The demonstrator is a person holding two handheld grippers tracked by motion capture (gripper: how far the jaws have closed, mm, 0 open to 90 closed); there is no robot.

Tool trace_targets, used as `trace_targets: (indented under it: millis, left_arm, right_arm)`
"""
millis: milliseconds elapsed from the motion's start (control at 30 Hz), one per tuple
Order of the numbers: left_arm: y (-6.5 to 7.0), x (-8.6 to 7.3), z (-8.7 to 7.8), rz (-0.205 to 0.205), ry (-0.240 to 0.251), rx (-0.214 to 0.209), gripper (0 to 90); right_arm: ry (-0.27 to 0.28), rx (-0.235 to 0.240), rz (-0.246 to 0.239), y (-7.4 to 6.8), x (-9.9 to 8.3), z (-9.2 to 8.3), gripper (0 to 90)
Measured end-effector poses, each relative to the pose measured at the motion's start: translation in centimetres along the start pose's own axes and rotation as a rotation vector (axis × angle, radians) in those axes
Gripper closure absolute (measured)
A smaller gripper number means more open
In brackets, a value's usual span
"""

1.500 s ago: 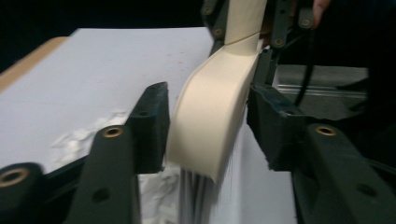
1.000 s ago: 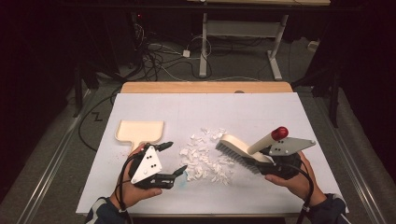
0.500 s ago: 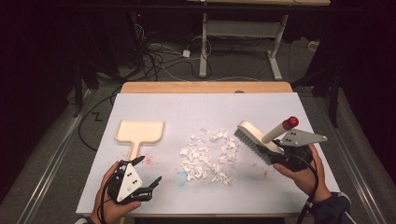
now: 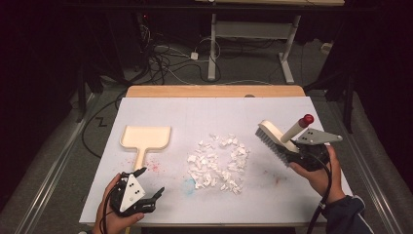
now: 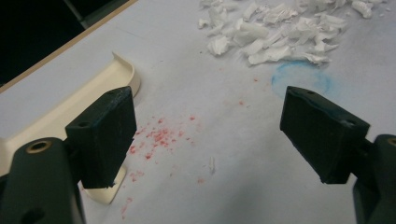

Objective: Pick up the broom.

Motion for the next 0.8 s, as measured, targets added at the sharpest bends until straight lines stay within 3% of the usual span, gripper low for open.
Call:
trace_targets:
  millis: [167,300,433,800]
  left_arm:
    - [0.0,-0.3,0.1,-0.001,-0.017,-0.005,17.5]
    - [0.1,-0.6,0.0,-0.004,-0.028,-0.009,17.5]
    - [0.1,-0.7,-0.1,-0.001,-0.038,-0.006,17.5]
    - [0.6,-1.2,-0.3,0.005,-0.062,-0.011,17.5]
  right_arm:
    - [-0.007,-0.045,0.007,0.5,-0.3,0.5,67.6]
    - [0.000,-0.054,0.033,1.1,-0.3,0.9,67.6]
    - [-0.006,-0.067,0.021,1.1,-0.3,1.3,67.6]
    - [-0.015,-0.057,0.003,0.5,0.1,2.0,67.6]
Point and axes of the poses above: each handheld gripper's, and its own axes: z roughly forward along the jaws, x roughly out of its top, y roughly to its right, the point moved 7 cm from there along z, roughly forward along the jaws, and after that the axes turned 15 degrees about -x, right-handed, at the moved point
